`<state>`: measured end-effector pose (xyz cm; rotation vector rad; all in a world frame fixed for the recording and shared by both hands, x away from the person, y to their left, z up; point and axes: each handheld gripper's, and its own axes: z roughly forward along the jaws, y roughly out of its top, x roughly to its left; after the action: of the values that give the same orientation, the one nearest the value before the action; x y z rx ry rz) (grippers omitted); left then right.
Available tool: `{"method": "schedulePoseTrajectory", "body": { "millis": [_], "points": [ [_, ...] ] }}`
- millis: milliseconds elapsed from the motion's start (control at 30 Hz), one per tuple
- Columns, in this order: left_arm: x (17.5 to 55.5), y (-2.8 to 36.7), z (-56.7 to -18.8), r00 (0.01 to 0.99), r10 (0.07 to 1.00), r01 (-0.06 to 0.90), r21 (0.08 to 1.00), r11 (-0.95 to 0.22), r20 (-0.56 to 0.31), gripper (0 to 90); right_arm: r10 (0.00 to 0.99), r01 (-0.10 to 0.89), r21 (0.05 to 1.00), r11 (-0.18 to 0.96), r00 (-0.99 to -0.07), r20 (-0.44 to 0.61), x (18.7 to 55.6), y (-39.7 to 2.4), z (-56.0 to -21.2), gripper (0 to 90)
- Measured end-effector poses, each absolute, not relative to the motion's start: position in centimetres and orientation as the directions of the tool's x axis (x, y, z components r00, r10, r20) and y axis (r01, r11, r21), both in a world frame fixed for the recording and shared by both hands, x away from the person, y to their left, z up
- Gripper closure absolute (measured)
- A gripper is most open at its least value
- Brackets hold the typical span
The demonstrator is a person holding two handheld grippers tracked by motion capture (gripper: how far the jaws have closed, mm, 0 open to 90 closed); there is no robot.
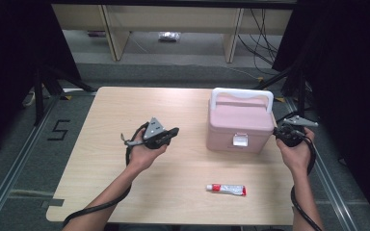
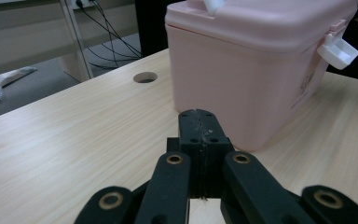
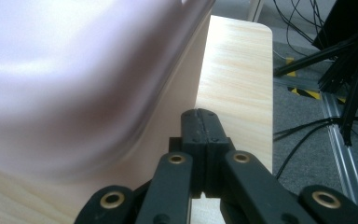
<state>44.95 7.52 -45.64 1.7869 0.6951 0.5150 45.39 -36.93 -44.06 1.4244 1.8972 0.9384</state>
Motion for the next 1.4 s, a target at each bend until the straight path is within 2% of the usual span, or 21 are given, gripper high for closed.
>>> {"method": "schedulePoseTrajectory", "body": {
  "millis": [67,167,200,367,500,633,867,1033,1133,1400],
  "points": [
    [45.7,6.2,-45.7,0.734,0.679,0.206,0.948,-0.244,0.016,89.9,0.970,0.573,0.807,0.143,-0.245,0.002,45.4,-36.7,-44.1,90.0],
    [46.8,4.4,-45.8,0.729,0.684,0.218,0.943,-0.251,0.013,89.9,0.965,0.565,0.804,0.185,-0.260,-0.039,45.8,-36.8,-44.3,90.0],
    [47.0,3.9,-45.9,0.729,0.684,0.224,0.941,-0.253,0.010,89.9,0.970,0.581,0.803,0.134,-0.242,0.013,45.7,-36.4,-44.4,90.0],
    [48.1,1.7,-46.3,0.733,0.680,0.247,0.930,-0.272,0.005,89.9,0.962,0.558,0.813,0.166,-0.273,-0.009,46.1,-36.3,-44.6,90.0],
    [48.7,0.7,-46.7,0.725,0.688,0.268,0.923,-0.277,-0.004,89.8,0.967,0.569,0.807,0.156,-0.253,-0.008,46.0,-36.2,-44.5,90.0],
    [49.1,0.3,-47.1,0.718,0.696,0.277,0.913,-0.300,0.011,89.9,0.961,0.555,0.812,0.181,-0.273,-0.028,46.1,-36.4,-44.5,90.0],
    [49.6,-0.1,-47.3,0.726,0.687,0.269,0.912,-0.310,0.020,89.9,0.966,0.581,0.802,0.143,-0.257,0.013,45.8,-36.0,-44.5,90.0],
    [49.8,-0.3,-47.5,0.727,0.686,0.267,0.912,-0.310,0.020,89.9,0.957,0.556,0.813,0.172,-0.290,-0.004,46.1,-35.8,-44.6,90.0],
    [49.8,-0.4,-47.5,0.738,0.675,0.254,0.916,-0.311,0.025,89.9,0.959,0.578,0.800,0.158,-0.282,0.014,46.0,-35.3,-44.5,90.0],
    [49.9,-0.3,-47.3,0.752,0.657,0.229,0.910,-0.346,0.061,89.9,0.954,0.548,0.817,0.182,-0.299,-0.013,46.2,-35.2,-44.7,90.0]
  ]
}}
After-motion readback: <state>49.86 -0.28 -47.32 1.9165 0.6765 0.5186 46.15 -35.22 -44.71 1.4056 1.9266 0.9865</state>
